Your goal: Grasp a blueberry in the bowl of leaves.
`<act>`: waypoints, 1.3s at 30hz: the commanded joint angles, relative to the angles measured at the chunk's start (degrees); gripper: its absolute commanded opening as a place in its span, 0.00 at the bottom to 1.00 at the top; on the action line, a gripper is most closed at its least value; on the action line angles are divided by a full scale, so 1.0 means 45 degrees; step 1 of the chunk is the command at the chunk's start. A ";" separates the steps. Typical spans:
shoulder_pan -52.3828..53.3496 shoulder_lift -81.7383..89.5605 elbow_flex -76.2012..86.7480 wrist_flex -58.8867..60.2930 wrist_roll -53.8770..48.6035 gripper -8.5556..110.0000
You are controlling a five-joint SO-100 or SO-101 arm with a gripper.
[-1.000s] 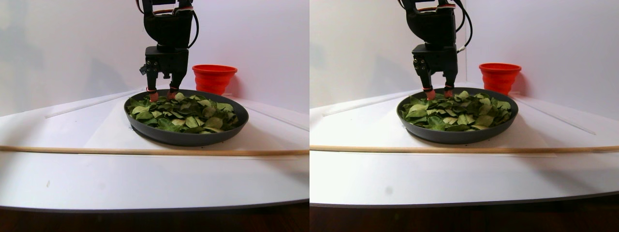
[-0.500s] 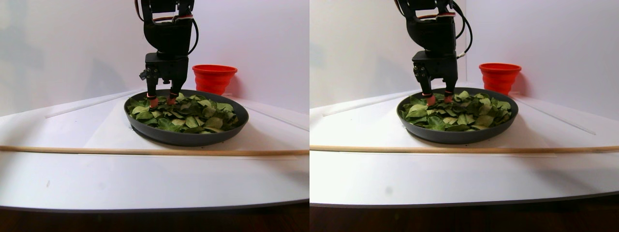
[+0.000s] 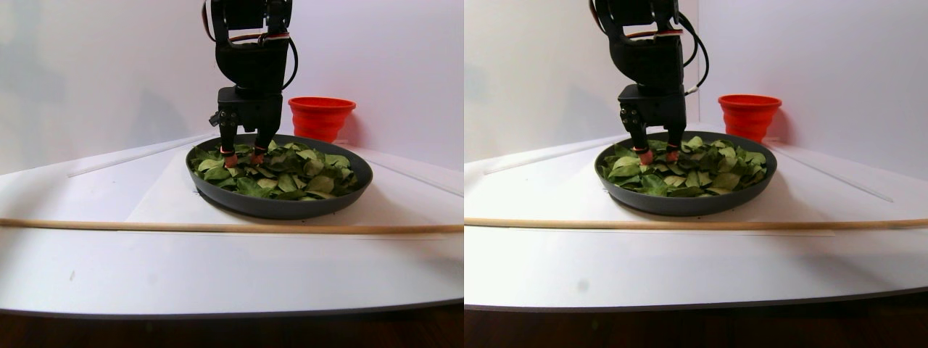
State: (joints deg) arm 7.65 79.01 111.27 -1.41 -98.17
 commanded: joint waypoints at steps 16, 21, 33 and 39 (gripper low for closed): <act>0.0273 -0.0137 -0.0566 -0.0859 0.0332 0.22; 0.0273 -0.0117 -0.0391 -0.0898 0.0332 0.22; 0.0195 -0.0098 0.0059 -0.0898 0.0508 0.21; 0.0195 -0.0156 0.0020 -0.0898 0.0508 0.21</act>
State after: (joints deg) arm 7.91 77.78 111.80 -4.31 -96.06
